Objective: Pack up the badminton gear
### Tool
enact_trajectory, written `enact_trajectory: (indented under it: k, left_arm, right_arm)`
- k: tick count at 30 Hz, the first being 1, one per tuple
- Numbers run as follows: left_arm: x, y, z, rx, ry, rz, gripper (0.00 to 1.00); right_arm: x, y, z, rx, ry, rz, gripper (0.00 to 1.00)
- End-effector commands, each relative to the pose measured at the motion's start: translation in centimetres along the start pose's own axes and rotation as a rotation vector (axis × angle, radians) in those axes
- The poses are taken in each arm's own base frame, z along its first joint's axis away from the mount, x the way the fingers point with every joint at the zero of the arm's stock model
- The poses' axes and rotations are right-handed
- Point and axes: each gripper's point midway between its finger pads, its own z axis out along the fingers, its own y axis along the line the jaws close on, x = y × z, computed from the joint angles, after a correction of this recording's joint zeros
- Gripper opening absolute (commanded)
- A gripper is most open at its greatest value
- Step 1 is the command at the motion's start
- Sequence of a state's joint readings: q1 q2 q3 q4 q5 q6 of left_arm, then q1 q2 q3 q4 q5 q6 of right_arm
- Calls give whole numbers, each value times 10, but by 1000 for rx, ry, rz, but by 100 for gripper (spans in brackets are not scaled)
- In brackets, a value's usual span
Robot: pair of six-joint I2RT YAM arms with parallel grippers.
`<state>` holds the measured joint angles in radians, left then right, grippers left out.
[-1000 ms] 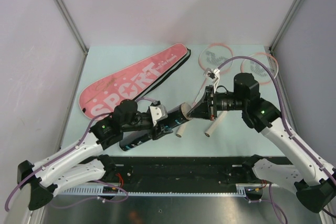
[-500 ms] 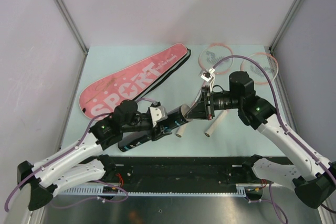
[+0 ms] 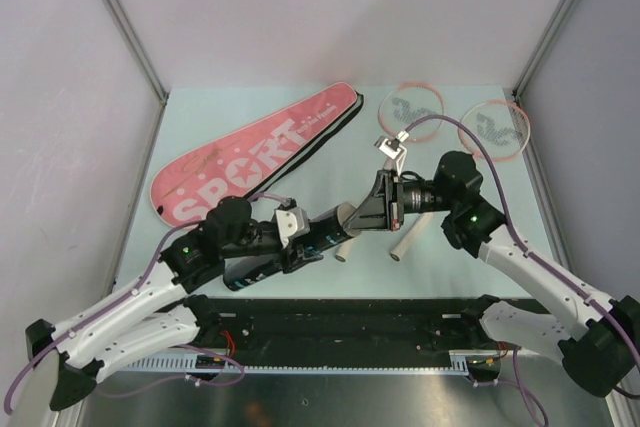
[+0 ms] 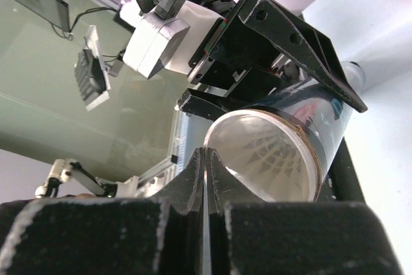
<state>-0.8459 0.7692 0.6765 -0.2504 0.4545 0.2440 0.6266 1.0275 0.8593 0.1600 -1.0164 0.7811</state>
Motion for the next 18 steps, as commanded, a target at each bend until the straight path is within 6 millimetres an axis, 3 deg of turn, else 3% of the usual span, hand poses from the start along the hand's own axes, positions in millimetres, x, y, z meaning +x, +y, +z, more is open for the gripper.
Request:
enact_trajectory:
  k: [1,2,6,8,9,12,18]
  left_arm:
    - [-74,-13,-13,57,-290,175,7]
    - [-73,-14,-15,56,-300,178,6]
    - [-88,-21,-25,68,-387,211,6]
    - [-94,-26,-29,88,-415,219,6]
    - [-95,-28,-30,94,-420,223,6]
    - [-100,-32,-34,112,-446,236,6]
    - [-116,-41,-48,121,-529,259,5]
  right_arm:
    - [-3,8,11,-82,-48,81,0]
    - [3,1,12,-83,-43,122,0]
    - [4,2,17,-135,-42,175,1]
    - [6,-2,21,-139,-27,213,10]
    - [8,-2,22,-146,-18,227,20]
    - [10,-7,25,-162,-13,265,36]
    - [22,-4,42,-258,2,328,45]
